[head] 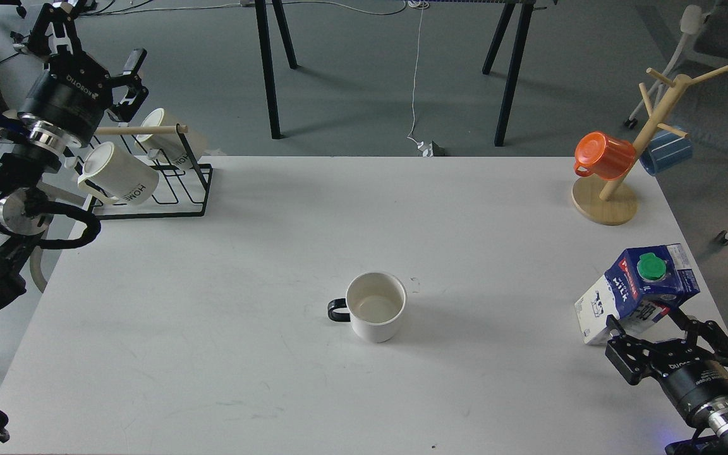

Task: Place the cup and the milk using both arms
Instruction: 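Bring the right gripper up to the milk carton and grasp it, then carry the milk carton with the right gripper beside the white mug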

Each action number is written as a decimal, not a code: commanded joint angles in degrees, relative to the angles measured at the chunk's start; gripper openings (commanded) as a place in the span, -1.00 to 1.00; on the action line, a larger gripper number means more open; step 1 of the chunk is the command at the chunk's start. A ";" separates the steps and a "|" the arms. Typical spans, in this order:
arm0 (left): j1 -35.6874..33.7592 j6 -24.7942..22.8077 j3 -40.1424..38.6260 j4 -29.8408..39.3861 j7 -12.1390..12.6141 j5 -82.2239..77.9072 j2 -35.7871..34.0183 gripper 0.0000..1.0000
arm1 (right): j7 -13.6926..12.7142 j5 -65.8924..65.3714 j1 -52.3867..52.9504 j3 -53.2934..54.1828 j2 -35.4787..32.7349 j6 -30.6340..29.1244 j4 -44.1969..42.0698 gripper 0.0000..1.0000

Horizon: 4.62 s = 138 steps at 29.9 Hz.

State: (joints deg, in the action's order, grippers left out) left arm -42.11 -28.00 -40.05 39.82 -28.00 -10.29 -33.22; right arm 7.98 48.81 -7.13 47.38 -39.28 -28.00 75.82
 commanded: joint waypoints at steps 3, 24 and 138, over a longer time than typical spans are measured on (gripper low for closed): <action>0.36 0.00 -0.02 0.00 0.00 0.00 0.00 0.98 | -0.07 -0.12 0.10 -0.09 0.17 0.00 -0.06 0.98; 0.88 0.00 -0.02 -0.09 0.00 0.00 0.00 0.98 | 0.11 -0.03 0.46 0.79 2.62 0.00 -0.77 0.20; 1.50 0.00 2.09 -0.27 0.00 0.00 1.23 0.98 | -0.15 -23.67 5.82 -6.07 27.85 0.00 -2.08 0.28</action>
State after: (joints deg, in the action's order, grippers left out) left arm -40.63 -28.00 -37.97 39.55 -28.00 -10.28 -31.97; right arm 7.82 25.13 -1.18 41.30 -11.42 -28.00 73.74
